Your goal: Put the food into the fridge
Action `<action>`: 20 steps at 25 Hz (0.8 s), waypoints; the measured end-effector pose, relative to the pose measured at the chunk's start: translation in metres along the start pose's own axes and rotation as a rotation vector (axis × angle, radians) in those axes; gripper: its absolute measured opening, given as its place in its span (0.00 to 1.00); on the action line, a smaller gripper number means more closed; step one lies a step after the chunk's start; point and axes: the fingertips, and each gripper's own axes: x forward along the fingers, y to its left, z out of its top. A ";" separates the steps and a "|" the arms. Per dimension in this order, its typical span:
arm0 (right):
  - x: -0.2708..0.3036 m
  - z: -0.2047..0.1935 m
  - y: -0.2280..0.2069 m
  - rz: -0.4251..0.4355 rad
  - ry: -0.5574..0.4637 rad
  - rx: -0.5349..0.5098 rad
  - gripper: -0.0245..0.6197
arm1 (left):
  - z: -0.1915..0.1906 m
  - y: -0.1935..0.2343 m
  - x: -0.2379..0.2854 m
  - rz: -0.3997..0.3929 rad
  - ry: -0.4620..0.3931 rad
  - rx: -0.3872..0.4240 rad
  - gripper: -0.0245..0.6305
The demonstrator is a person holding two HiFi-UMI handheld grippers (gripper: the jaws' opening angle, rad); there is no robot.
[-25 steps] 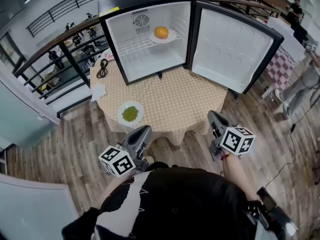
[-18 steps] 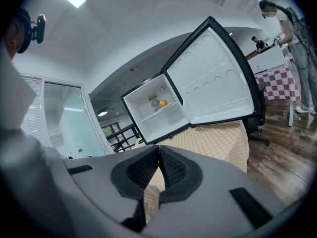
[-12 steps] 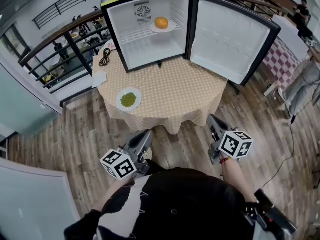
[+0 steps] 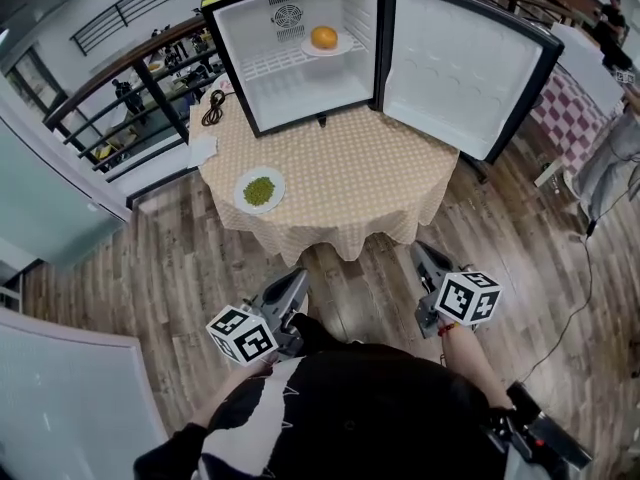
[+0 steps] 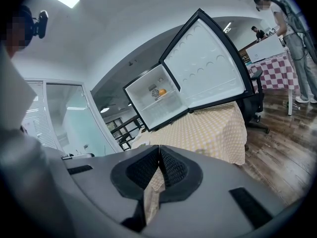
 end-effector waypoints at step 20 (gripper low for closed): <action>0.003 -0.001 -0.002 -0.013 0.008 -0.028 0.06 | 0.001 0.009 0.005 -0.002 0.017 -0.004 0.06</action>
